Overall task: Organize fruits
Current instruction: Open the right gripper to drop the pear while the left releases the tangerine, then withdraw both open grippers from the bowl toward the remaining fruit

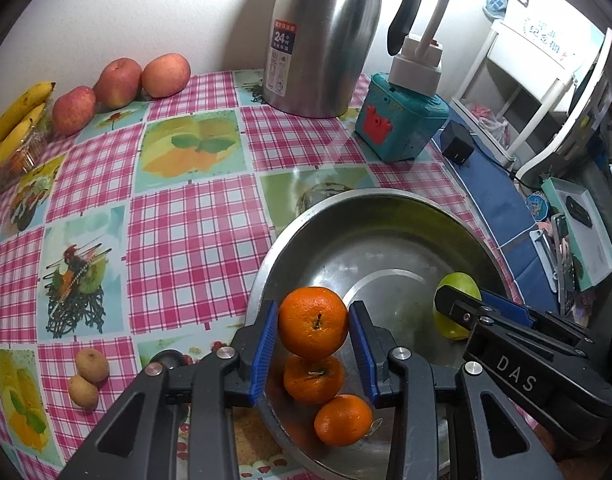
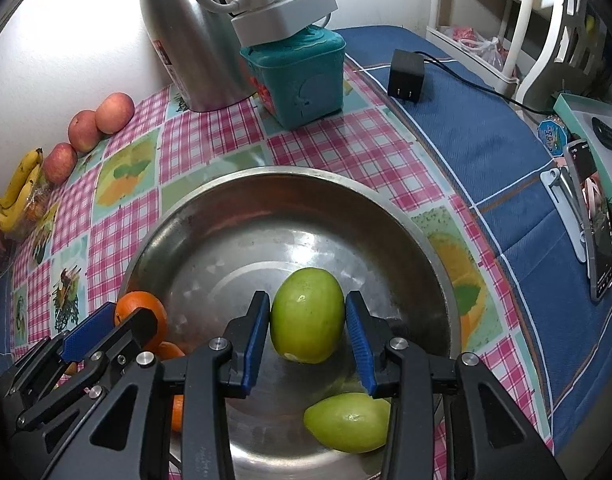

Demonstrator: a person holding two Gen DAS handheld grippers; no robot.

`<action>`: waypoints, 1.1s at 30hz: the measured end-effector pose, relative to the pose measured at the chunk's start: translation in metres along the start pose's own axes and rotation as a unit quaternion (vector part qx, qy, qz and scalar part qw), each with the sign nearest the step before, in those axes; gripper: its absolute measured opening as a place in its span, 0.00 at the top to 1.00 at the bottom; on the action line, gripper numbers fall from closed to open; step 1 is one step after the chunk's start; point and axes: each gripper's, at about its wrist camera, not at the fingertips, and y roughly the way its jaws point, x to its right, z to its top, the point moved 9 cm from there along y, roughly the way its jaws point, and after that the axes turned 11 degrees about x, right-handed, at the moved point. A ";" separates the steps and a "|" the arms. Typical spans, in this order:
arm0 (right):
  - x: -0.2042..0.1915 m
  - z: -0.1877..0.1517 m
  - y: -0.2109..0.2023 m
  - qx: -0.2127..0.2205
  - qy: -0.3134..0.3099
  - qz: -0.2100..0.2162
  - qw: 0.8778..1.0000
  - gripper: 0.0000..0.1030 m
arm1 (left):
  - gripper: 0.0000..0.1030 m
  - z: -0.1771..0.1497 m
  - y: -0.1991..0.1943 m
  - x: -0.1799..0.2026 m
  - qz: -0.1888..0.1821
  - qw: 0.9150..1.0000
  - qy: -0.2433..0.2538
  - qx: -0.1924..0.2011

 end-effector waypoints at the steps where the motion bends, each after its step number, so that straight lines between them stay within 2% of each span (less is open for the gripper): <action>1: 0.000 0.000 0.000 -0.001 0.001 0.001 1.000 0.60 | 0.62 0.000 0.000 0.000 0.000 1.000 0.001 -0.001; 11: 0.000 0.001 -0.002 -0.001 -0.003 0.000 1.000 0.60 | 0.60 -0.001 0.000 0.000 0.002 1.000 0.008 -0.004; 13: -0.001 0.001 -0.002 0.001 -0.002 0.004 1.000 0.60 | 0.52 0.000 -0.002 0.001 0.000 1.000 0.012 -0.003; 14: -0.002 0.003 -0.004 0.004 -0.001 0.005 1.000 0.59 | 0.51 0.001 -0.003 0.002 -0.001 1.000 0.013 -0.001; 16: -0.003 0.007 -0.010 0.014 -0.002 0.006 1.000 0.56 | 0.51 0.005 -0.007 0.002 -0.002 1.000 0.016 0.004; 22: -0.009 0.016 -0.023 0.032 -0.008 0.011 0.999 0.56 | 0.51 0.014 -0.018 0.000 0.002 1.000 0.018 0.013; 33: -0.018 0.013 -0.033 0.034 -0.022 0.014 0.999 0.56 | 0.51 0.013 -0.037 -0.045 0.061 0.998 -0.017 0.002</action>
